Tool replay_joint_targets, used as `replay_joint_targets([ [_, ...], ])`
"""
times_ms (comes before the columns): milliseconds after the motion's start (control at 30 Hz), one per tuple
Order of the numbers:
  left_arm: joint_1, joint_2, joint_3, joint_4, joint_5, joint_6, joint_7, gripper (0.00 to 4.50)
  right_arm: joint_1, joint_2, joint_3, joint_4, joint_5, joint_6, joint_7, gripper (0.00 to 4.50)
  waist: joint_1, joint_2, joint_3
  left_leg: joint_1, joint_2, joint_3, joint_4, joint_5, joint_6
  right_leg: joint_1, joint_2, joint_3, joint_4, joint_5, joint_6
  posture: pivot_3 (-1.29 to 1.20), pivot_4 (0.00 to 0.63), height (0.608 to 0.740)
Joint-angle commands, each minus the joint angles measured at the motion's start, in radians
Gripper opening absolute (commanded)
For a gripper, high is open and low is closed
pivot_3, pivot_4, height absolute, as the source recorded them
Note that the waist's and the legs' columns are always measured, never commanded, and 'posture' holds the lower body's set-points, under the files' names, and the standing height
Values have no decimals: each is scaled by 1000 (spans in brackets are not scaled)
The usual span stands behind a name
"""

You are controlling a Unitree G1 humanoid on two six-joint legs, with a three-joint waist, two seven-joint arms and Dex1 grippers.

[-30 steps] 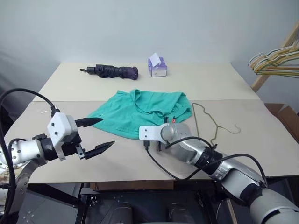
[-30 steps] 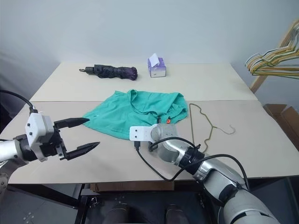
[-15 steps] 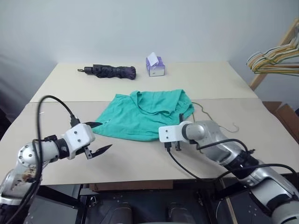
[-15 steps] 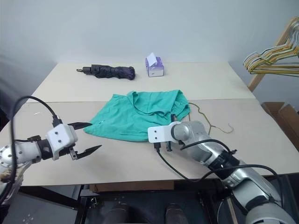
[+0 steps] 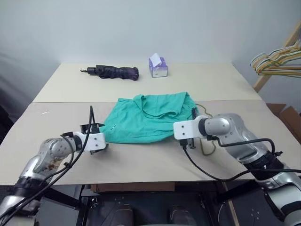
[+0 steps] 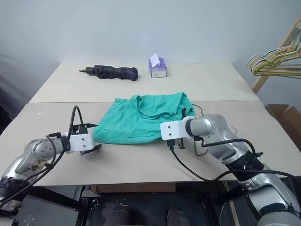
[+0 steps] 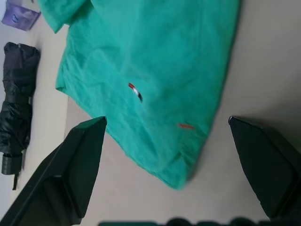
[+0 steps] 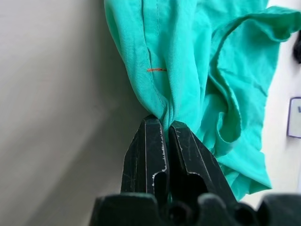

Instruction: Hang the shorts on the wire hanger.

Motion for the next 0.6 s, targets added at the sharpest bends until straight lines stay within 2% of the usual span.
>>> replay_joint_targets([
  [33, -78, -43, -49, 133, 72, -43, 80, 3558, 4, -8, -49, -41, 5, -6, 12, 0, -1, 0, -1, 1, 0, 0, 0, 0, 0, 0, 0, 0, 0, 0, 0, -11, 0, 740],
  [167, -167, -96, -74, 254, 92, -74, 126, 2197, 20, -16, -60, -59, 5, -1, 24, 0, -4, -1, -2, 0, 0, 0, 0, 0, 0, 0, 0, 0, 0, 0, 0, -27, 0, 740],
  [367, -236, -112, -93, 351, 105, -124, 158, 182, 36, -19, -78, -69, 1, 3, 27, 0, -21, -1, -2, -1, 0, 0, 0, 0, 0, -1, 0, 0, 0, 0, 0, -28, 0, 740],
  [400, -240, -111, -93, 355, 100, -133, 155, 15, 40, -18, -81, -72, 2, 5, 28, 0, -22, -1, -2, -1, 0, 0, 0, 0, 0, 0, 0, 0, 0, 0, 0, -27, 0, 740],
  [533, -241, -90, -86, 348, 81, -168, 127, 15, 66, -23, -94, -75, 15, -16, 33, 0, -27, -1, -2, -1, 0, -1, 0, 0, 0, 0, 0, 0, 0, 0, 1, -21, 0, 740],
  [600, -217, -59, -73, 287, 29, -187, 47, 15, 89, -34, -113, -74, 38, -59, 36, 0, -27, -1, -2, -2, 0, -1, 0, 0, 0, -1, 0, 0, 0, 0, 1, -19, 0, 740],
])
